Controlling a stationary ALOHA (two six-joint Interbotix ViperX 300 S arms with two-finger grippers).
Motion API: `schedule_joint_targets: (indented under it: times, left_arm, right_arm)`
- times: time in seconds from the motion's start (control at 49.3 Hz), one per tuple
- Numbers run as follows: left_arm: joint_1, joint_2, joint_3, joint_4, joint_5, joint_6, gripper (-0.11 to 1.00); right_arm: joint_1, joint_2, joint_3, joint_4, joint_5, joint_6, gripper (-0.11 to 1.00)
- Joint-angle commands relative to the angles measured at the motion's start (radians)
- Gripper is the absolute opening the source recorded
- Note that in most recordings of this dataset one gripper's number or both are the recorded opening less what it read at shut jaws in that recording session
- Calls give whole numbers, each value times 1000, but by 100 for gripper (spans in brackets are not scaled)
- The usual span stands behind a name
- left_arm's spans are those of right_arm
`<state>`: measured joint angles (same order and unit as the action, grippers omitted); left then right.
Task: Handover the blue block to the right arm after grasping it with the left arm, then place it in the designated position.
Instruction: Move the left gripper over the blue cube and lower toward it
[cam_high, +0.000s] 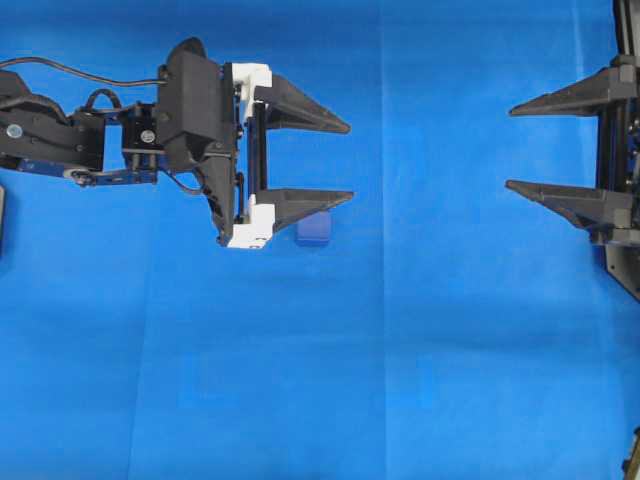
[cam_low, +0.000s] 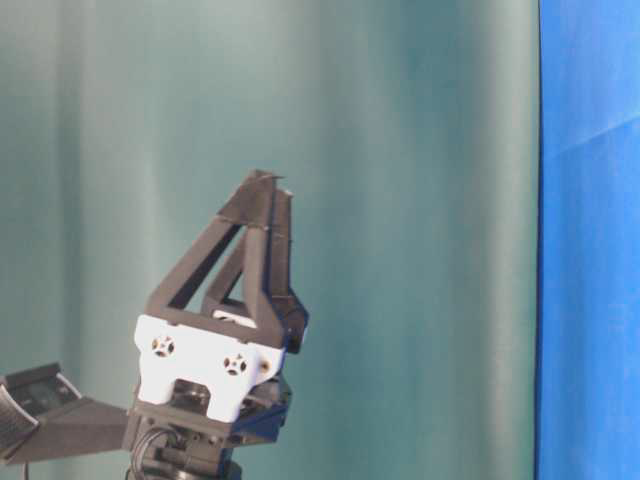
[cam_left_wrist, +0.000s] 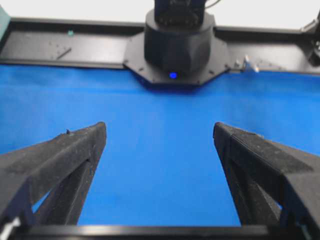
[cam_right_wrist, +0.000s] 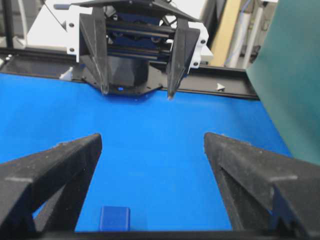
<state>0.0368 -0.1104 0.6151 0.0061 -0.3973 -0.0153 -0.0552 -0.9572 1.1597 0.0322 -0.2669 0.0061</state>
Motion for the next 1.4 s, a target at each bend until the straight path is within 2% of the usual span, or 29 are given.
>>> schedule_joint_targets:
  times: [0.0, 0.162, 0.324, 0.568, 0.852, 0.973, 1.379]
  left_arm:
    - [-2, -11, -26, 2, 14, -6, 91]
    - [-2, -6, -54, 2, 149, -15, 91]
    - [-2, 17, -140, 3, 420, -17, 91]
    - [-2, 92, -319, 3, 862, -8, 91]
    - [-2, 172, -482, 18, 1195, -5, 91]
    - [-2, 186, -509, 20, 1241, -3, 91]
    - [-5, 184, -508, 20, 1239, -5, 91]
  right_arm:
    - [-3, 9, -28, 3, -14, 0, 96]
    - [-3, 9, -28, 3, -11, 0, 96]
    - [-3, 8, -29, 3, -9, 0, 96]
    - [-3, 9, -32, 3, -8, 0, 96]
    - [-3, 12, -32, 3, -8, 0, 96]
    - [-3, 15, -32, 5, -6, 0, 96]
    - [-3, 18, -34, 3, -8, 0, 96]
